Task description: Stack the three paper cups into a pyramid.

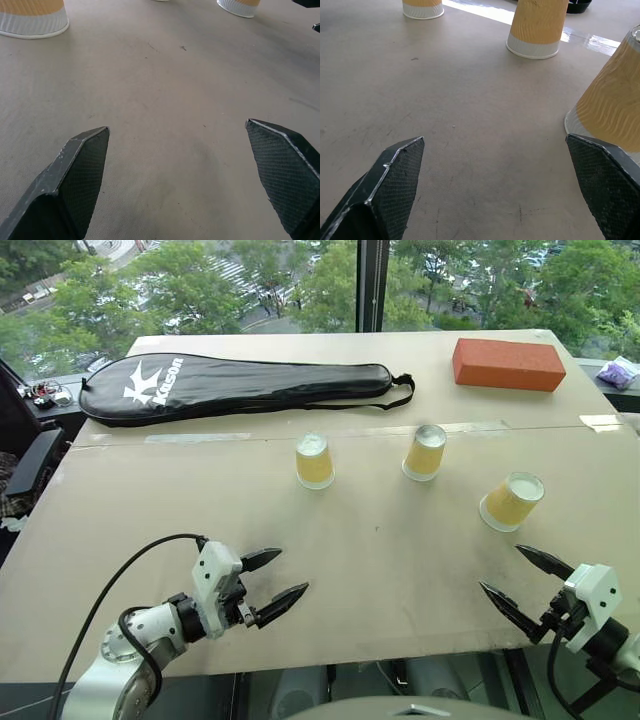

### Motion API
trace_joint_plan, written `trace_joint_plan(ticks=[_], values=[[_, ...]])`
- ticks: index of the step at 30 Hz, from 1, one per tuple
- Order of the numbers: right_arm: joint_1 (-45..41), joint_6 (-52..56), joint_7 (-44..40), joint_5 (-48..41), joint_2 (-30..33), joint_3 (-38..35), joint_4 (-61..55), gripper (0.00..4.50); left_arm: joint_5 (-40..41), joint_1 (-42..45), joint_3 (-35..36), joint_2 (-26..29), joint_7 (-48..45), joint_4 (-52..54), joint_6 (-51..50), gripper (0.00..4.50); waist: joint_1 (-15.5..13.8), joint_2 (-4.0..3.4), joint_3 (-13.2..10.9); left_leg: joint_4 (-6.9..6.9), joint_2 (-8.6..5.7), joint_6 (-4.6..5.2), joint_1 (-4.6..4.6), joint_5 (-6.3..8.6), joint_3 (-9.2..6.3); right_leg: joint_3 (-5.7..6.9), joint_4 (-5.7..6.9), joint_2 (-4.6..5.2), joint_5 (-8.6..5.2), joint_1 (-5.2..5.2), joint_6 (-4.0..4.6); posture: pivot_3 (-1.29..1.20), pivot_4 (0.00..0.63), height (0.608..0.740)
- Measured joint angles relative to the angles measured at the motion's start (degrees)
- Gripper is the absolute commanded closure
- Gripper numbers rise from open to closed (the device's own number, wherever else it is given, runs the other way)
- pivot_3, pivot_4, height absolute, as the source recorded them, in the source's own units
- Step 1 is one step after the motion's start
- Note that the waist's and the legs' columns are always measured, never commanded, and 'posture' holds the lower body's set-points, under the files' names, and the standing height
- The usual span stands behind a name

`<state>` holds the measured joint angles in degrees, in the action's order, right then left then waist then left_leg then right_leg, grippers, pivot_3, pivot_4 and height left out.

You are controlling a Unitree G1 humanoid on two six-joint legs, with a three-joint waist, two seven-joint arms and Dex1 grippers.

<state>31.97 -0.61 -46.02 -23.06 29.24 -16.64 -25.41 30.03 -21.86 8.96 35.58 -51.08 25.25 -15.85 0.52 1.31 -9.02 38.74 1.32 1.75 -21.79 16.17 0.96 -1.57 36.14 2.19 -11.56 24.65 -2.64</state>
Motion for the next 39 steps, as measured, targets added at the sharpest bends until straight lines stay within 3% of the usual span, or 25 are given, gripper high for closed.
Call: trace_joint_plan(ticks=[2, 6, 15, 30, 33, 36, 39], values=[[-0.34, 0.01, 0.21, 0.06, -0.07, 0.01, 0.00, 0.00, 0.02, 0.10, 0.01, 0.00, 0.06, 0.02, -0.02, 0.02, -0.01, 0.00, 0.00, 0.00, 0.00, 0.00, 0.00, 0.00, 0.00, 0.00, 0.00, 0.00, 0.00, 0.00, 0.00, 0.00, 0.150, 0.740], [-8.89, 2.14, 12.80, 3.45, -7.26, 0.14, -0.85, 0.00, 5.53, 9.90, 0.20, -0.75, 3.38, 2.58, -4.96, 0.02, -0.14, 0.00, 0.04, 0.08, -0.03, 0.00, 0.02, -0.01, -0.03, -0.05, 0.11, -0.04, 0.03, -0.02, 0.01, 0.00, 0.150, 0.740], [-10.38, 6.27, 22.18, 5.68, -9.99, -0.85, -0.69, 0.00, 10.67, 14.59, -0.85, 1.60, 1.18, 6.26, -9.13, 0.02, 0.09, -0.10, 0.12, -0.15, -0.07, 0.00, 0.01, -0.01, 0.10, -0.10, 0.00, -0.14, 0.11, 0.03, 0.17, 0.00, 0.150, 0.740], [-23.34, 11.03, 25.73, 2.83, -12.05, 0.40, 5.85, 0.00, 10.71, 16.38, -2.94, 3.16, -1.71, 7.79, -9.94, 0.02, 0.09, -0.11, 0.12, -0.14, -0.10, 0.01, 0.04, -0.01, 0.17, -0.12, 0.05, -0.22, 0.12, 0.00, 0.19, 0.00, 0.150, 0.740], [-26.66, 11.40, 25.67, 2.77, -12.00, 0.43, 10.10, 0.89, 10.71, 16.46, -2.98, 3.20, -1.72, 8.01, -9.95, 0.00, 0.19, -0.13, 0.10, -0.14, -0.11, 0.01, 0.05, -0.01, 0.18, -0.20, 0.04, -0.22, 0.13, 0.01, 0.19, 0.00, 0.150, 0.740], [-28.19, 11.32, 25.09, 2.40, -11.99, 0.43, 12.10, 2.23, 10.70, 16.42, -2.97, 3.20, -1.68, 8.03, -9.95, 0.00, 0.19, -0.13, 0.10, -0.14, -0.11, 0.01, 0.05, -0.02, 0.19, -0.17, 0.05, -0.22, 0.13, 0.01, 0.19, 0.00, 0.150, 0.740], [-28.54, 10.72, 24.33, 2.39, -11.39, 0.42, 12.91, 2.37, 10.70, 16.01, -2.87, 3.09, -1.58, 8.04, -9.81, 0.00, 0.19, -0.13, 0.10, -0.14, -0.11, 0.01, 0.05, -0.02, 0.19, -0.17, 0.05, -0.23, 0.12, 0.01, 0.19, 0.00, 0.150, 0.740]])
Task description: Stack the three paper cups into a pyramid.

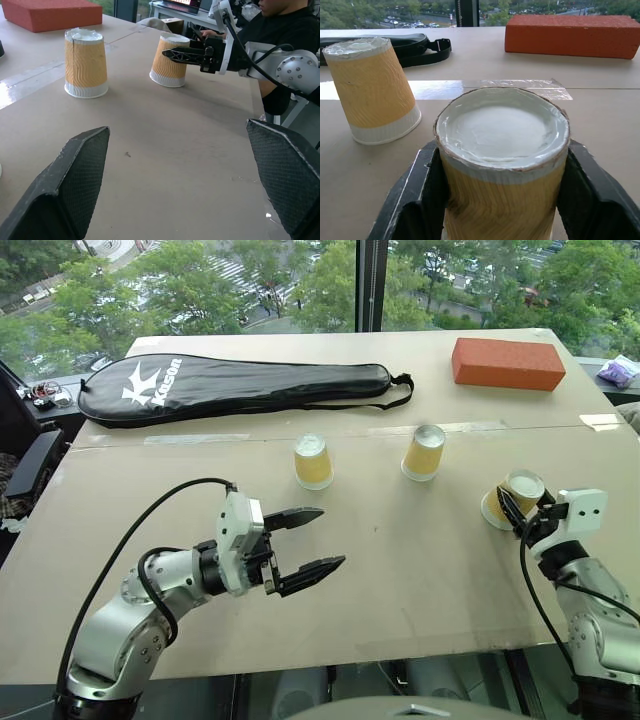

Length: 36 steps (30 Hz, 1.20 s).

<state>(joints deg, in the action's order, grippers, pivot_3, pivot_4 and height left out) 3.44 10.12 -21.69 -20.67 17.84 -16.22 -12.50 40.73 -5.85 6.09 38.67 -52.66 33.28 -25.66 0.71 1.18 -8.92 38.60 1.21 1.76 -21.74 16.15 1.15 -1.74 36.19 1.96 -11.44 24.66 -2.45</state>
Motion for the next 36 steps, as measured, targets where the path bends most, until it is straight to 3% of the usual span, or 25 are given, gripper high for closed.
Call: trace_joint_plan(ticks=[8, 17, 26, 31, 36], values=[[2.49, -0.58, -9.92, -0.46, 5.67, 4.57, -5.48, 2.37, -2.47, -6.77, 2.32, -2.89, -0.95, -1.67, 6.92, 0.00, 0.35, -0.01, 0.00, -0.05, 0.05, 0.00, 0.06, 0.00, 0.00, -0.04, 0.00, -0.11, -0.02, 0.01, -0.03, 0.00, 0.150, 0.740], [-5.36, -1.69, -17.76, 1.54, 3.39, 22.61, -8.35, 2.37, -1.16, -11.76, 6.84, -2.29, -5.30, -4.50, 8.64, 0.00, 0.03, -0.01, -0.01, -0.02, 0.10, 0.00, 0.03, 0.00, -0.08, 0.06, 0.02, -0.06, -0.10, 0.03, -0.14, 0.00, 0.150, 0.740], [-13.61, -1.64, -24.82, 0.86, 2.90, 26.64, -1.56, 2.37, 0.15, -15.27, 9.10, -2.07, -3.85, -0.66, 8.35, 0.00, 0.00, 0.07, -0.01, -0.02, 0.08, 0.00, -0.03, 0.00, -0.12, 0.08, -0.16, 0.07, 0.04, 0.00, 0.05, 0.00, 0.150, 0.740], [-16.28, -1.89, -25.24, 4.96, 2.84, 29.22, 5.53, 2.37, 1.64, -17.24, 9.97, -1.91, -3.56, 0.48, 7.71, 0.00, 0.03, 0.06, -0.02, -0.03, 0.08, 0.00, -0.02, 0.00, -0.02, 0.16, -0.11, 0.00, 0.04, 0.01, 0.06, 0.00, 0.150, 0.740], [-17.91, -1.91, -26.43, 6.15, 3.99, 29.29, 7.92, 0.05, 1.68, -17.70, 10.23, -1.90, -3.08, 1.75, 7.67, 0.00, 0.00, 0.07, -0.01, -0.02, 0.06, 0.00, 0.00, 0.00, -0.02, 0.16, -0.06, -0.01, 0.04, 0.00, 0.06, 0.00, 0.150, 0.740]])
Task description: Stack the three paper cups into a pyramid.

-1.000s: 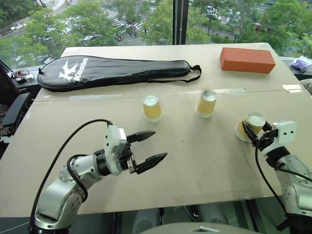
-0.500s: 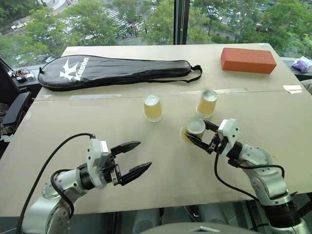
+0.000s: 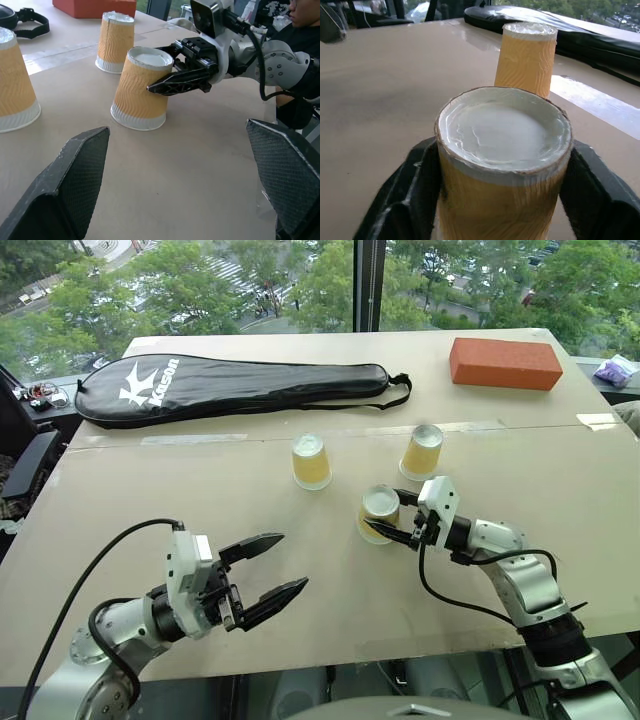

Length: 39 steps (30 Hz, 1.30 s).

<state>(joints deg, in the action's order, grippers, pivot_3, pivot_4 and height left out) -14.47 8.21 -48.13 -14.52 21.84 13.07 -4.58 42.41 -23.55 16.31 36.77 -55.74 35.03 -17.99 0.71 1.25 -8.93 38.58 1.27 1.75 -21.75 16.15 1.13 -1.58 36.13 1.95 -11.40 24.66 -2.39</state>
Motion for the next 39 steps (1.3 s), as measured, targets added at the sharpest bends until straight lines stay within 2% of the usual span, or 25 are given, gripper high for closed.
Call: trace_joint_plan(ticks=[4, 7, 9, 11, 15, 21, 39], values=[[0.02, -1.31, 0.07, 0.49, 1.56, -1.51, -1.43, 0.05, 0.00, -0.26, 0.01, -0.01, 0.45, 0.27, 0.00, 0.00, 0.01, -0.01, -0.01, 0.00, -0.01, 0.00, -0.02, 0.00, 0.00, -0.02, -0.01, 0.01, 0.00, 0.02, 0.00, 0.00, 0.150, 0.740], [0.38, 0.54, -1.37, -3.64, 4.17, -4.89, -5.94, 0.05, 0.00, -0.24, 0.05, -0.06, 0.66, 0.28, 0.02, 0.00, -0.08, -0.03, -0.03, 0.00, 0.00, 0.00, -0.03, 0.00, -0.02, -0.02, -0.02, 0.04, 0.00, 0.01, 0.00, 0.00, 0.150, 0.740], [0.18, 3.69, -2.61, -8.90, 7.07, -9.68, -10.00, 0.05, -0.01, -0.14, 0.07, -0.09, 0.81, 0.28, 0.03, 0.00, -0.07, 0.01, -0.02, 0.00, 0.00, 0.00, -0.01, 0.00, -0.03, -0.02, -0.02, 0.04, 0.00, -0.01, -0.01, 0.00, 0.150, 0.740], [-1.06, 4.60, -2.06, -10.12, 7.35, -11.78, -10.26, 0.05, -0.01, 0.08, 0.06, -0.10, 0.81, 0.28, 0.03, 0.00, 0.08, 0.03, -0.02, 0.01, 0.00, 0.00, 0.00, 0.00, -0.02, -0.04, -0.02, 0.03, -0.01, -0.01, -0.04, 0.00, 0.150, 0.740], [-6.90, 4.32, 0.58, -8.39, 7.61, -14.45, -4.22, 0.05, 0.06, 0.84, 0.05, -0.15, 0.81, 0.28, 0.05, 0.00, 0.19, 0.02, -0.02, 0.00, -0.01, 0.00, 0.03, 0.00, 0.07, -0.03, -0.01, -0.07, 0.06, 0.00, 0.08, 0.00, 0.150, 0.740], [-10.33, 3.62, 4.05, -3.86, 4.81, -13.34, 4.95, 0.05, 0.11, 1.47, 0.10, -0.21, 0.80, 0.27, 0.13, 0.00, 0.09, 0.00, -0.04, -0.03, -0.01, 0.00, -0.06, 0.00, 0.07, -0.01, -0.02, -0.08, 0.08, 0.05, 0.12, 0.00, 0.150, 0.740], [-19.54, 3.66, 7.95, -0.71, -0.27, -13.03, 22.87, 0.05, 0.48, -0.22, 1.20, -0.88, 0.75, 0.32, 1.38, 0.00, 0.21, -0.02, -0.05, -0.03, 0.00, 0.00, -0.05, 0.00, 0.10, -0.05, -0.03, -0.05, 0.09, 0.05, 0.13, 0.00, 0.150, 0.740]])
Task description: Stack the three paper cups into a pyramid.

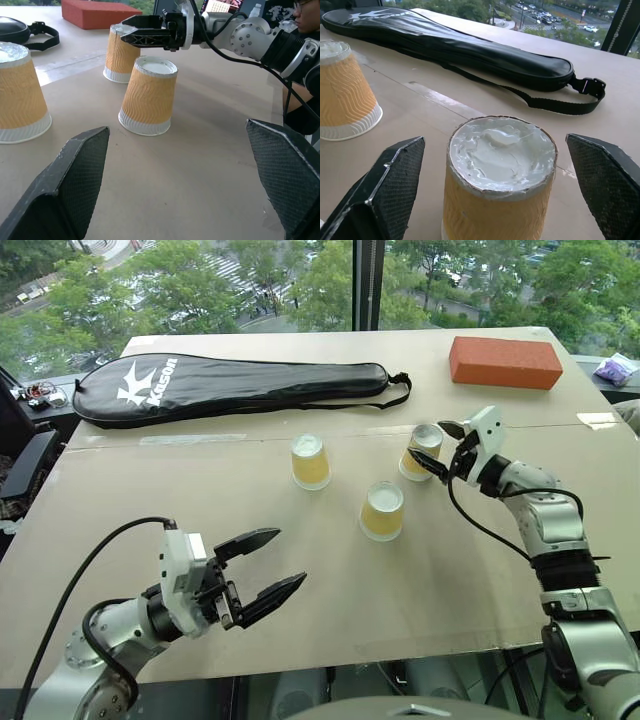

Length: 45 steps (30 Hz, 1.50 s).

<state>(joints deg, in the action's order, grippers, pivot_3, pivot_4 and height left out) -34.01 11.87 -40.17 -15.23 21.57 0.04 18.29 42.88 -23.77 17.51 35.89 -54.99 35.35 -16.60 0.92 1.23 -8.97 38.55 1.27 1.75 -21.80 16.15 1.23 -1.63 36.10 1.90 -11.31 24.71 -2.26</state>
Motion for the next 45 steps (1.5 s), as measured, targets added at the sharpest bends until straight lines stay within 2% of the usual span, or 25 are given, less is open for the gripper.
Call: trace_joint_plan(ticks=[1, 2, 3, 4, 5, 7, 18, 22, 33, 36, 41, 45], values=[[-1.29, -0.02, 0.37, 0.19, -0.53, -0.03, 2.90, 0.43, 0.04, 0.08, 0.01, -0.04, -0.13, 0.00, 0.29, 0.00, 0.03, 0.00, 0.00, 0.00, 0.00, 0.00, 0.00, 0.00, 0.01, 0.00, 0.00, 0.00, 0.00, 0.00, 0.00, 0.00, 0.150, 0.740], [-1.30, -0.02, 0.37, 0.19, -0.53, -0.03, 2.92, 0.43, 0.04, 0.08, 0.01, -0.04, -0.13, 0.00, 0.29, 0.00, 0.03, 0.00, 0.00, 0.00, 0.00, 0.00, 0.00, 0.00, 0.01, 0.00, 0.00, 0.00, 0.00, 0.00, 0.00, 0.00, 0.150, 0.740], [-1.61, -0.19, 0.27, 0.27, -0.59, -0.05, 4.07, 0.71, 0.06, 0.15, 0.02, -0.07, -0.21, 0.00, 0.54, 0.00, 0.02, 0.00, 0.00, 0.00, 0.01, 0.00, 0.00, 0.00, 0.00, 0.01, 0.00, 0.00, 0.00, 0.00, 0.00, 0.00, 0.150, 0.740], [-2.07, -0.52, -0.03, 0.32, -0.60, -0.06, 5.59, 1.15, 0.11, 0.51, 0.02, -0.14, -0.28, 0.00, 0.73, 0.00, -0.02, -0.01, 0.00, 0.00, 0.00, 0.00, -0.01, 0.00, 0.00, 0.01, 0.00, 0.00, 0.00, 0.00, 0.00, 0.00, 0.150, 0.740], [-2.22, -0.73, -0.16, 0.36, -0.63, -0.07, 6.07, 1.79, 0.14, 0.67, 0.02, -0.18, -0.28, 0.01, 0.80, 0.00, -0.05, -0.01, -0.01, 0.00, 0.00, 0.00, -0.01, 0.00, 0.00, 0.01, 0.00, 0.00, 0.00, 0.00, 0.00, 0.00, 0.150, 0.740], [-2.53, -1.25, -0.78, 0.35, -0.62, -0.24, 7.02, 2.24, 0.19, 0.94, 0.02, -0.20, -0.30, 0.01, 0.83, 0.00, -0.02, -0.01, -0.01, 0.00, 0.01, 0.00, -0.01, 0.00, 0.00, 0.00, -0.01, 0.00, 0.00, 0.00, 0.00, 0.00, 0.150, 0.740], [-1.94, -2.16, -2.04, 0.57, 1.25, -1.07, 6.60, 2.25, -2.91, 3.50, -2.45, -2.08, 1.26, 0.07, 3.61, 0.00, -0.02, -0.04, -0.02, -0.01, 0.00, 0.00, -0.02, 0.00, 0.00, -0.01, -0.01, 0.01, 0.01, 0.00, 0.00, 0.00, 0.150, 0.740], [0.52, -0.15, -3.65, -1.80, 4.72, -2.98, -1.85, 2.25, -3.10, 3.90, -2.75, -5.29, 0.96, -0.11, 6.99, 0.00, -0.12, -0.09, -0.06, -0.04, 0.01, 0.00, -0.08, 0.00, -0.02, 0.02, -0.07, 0.03, 0.02, 0.02, -0.03, 0.00, 0.150, 0.740], [16.92, 15.11, -12.42, -16.51, 15.35, -5.22, -35.98, 2.27, 2.30, 2.25, -2.31, -3.50, -3.90, -1.16, 4.47, 0.00, -0.11, -0.08, -0.06, -0.07, 0.03, 0.01, -0.02, 0.00, -0.12, 0.01, -0.11, 0.02, -0.11, 0.01, -0.22, 0.00, 0.150, 0.740], [17.85, 17.26, -12.67, -18.96, 16.09, -5.25, -40.21, 2.27, 2.32, 2.77, -2.30, -3.37, -4.36, -1.63, 4.44, 0.00, 0.02, -0.07, -0.06, -0.03, 0.02, 0.01, 0.05, 0.00, -0.11, -0.05, -0.09, 0.00, -0.12, -0.02, -0.24, 0.00, 0.150, 0.740], [19.70, 18.13, -11.77, -20.00, 16.61, -6.08, -41.02, 2.27, 2.30, 3.22, -2.33, -3.38, -4.97, -2.41, 4.45, 0.00, -0.29, -0.03, -0.04, -0.02, 0.00, 0.01, -0.04, 0.00, -0.06, -0.01, -0.12, 0.01, -0.10, -0.02, -0.18, 0.00, 0.150, 0.740], [22.14, 18.27, -10.94, -21.85, 16.86, -9.06, -42.50, 2.27, 2.29, 3.27, -2.38, -3.43, -5.12, -2.48, 4.48, 0.00, -0.33, -0.02, -0.05, -0.03, -0.01, 0.01, -0.08, 0.00, -0.07, 0.02, -0.15, 0.02, -0.03, -0.01, -0.06, 0.00, 0.150, 0.740]])
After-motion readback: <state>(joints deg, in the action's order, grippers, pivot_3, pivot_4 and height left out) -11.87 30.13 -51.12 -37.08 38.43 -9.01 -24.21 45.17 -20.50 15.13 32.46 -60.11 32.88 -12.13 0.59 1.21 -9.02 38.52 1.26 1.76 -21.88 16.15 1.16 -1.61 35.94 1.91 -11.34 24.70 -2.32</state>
